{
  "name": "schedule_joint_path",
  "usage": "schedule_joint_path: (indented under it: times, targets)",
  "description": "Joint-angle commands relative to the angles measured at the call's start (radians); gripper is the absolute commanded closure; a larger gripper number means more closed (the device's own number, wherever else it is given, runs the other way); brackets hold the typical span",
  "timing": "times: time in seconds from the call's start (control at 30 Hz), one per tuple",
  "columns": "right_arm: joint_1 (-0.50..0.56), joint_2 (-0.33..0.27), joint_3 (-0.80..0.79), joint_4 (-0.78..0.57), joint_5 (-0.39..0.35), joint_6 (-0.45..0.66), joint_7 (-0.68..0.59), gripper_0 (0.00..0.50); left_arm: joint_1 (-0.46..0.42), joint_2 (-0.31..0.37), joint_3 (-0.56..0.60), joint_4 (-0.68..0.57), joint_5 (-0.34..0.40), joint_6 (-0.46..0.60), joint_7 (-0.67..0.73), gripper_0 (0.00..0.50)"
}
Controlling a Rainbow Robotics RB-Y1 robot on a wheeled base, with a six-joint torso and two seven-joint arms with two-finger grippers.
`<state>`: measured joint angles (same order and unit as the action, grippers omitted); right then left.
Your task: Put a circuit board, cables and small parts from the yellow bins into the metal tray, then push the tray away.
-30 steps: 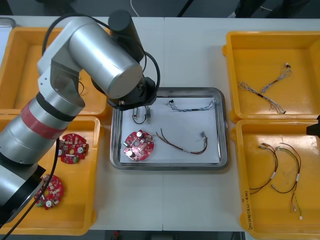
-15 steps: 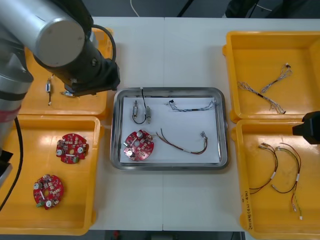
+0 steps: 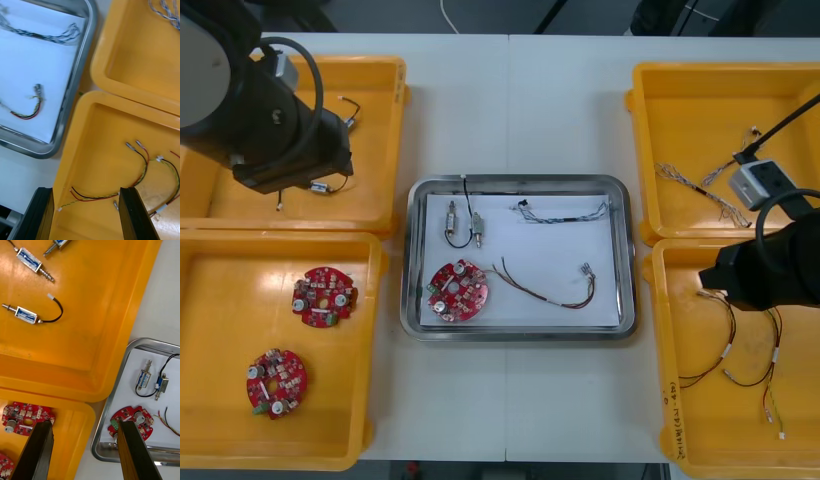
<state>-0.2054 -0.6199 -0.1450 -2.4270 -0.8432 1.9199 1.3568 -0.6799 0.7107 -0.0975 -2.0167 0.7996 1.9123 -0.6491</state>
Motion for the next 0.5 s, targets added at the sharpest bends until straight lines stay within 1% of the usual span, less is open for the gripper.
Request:
schedule_joint_path:
  times: [0.03,0.13,0.2,0.43,0.5]
  targets:
    - [-0.069,-0.043,0.102,-0.035,-0.034,0.000,-0.036,0.000,0.065,0.095,0.082,-0.063,0.064,0.008,-0.098,0.000]
    - [-0.104,-0.044,0.165,-0.033,-0.036,0.000,-0.031,0.000,0.102,0.124,0.116,-0.089,0.085,0.008,-0.113,0.000]
    - [-0.137,-0.044,0.220,-0.033,-0.034,0.000,-0.031,0.000,0.134,0.141,0.143,-0.116,0.096,0.008,-0.149,0.000]
    - [-0.219,-0.044,0.389,-0.014,-0.034,0.000,-0.024,0.000,0.241,0.167,0.248,-0.172,0.141,0.008,-0.230,0.000]
    - [-0.247,-0.044,0.452,-0.009,-0.017,0.000,-0.021,0.000,0.281,0.167,0.286,-0.192,0.147,0.008,-0.253,0.000]
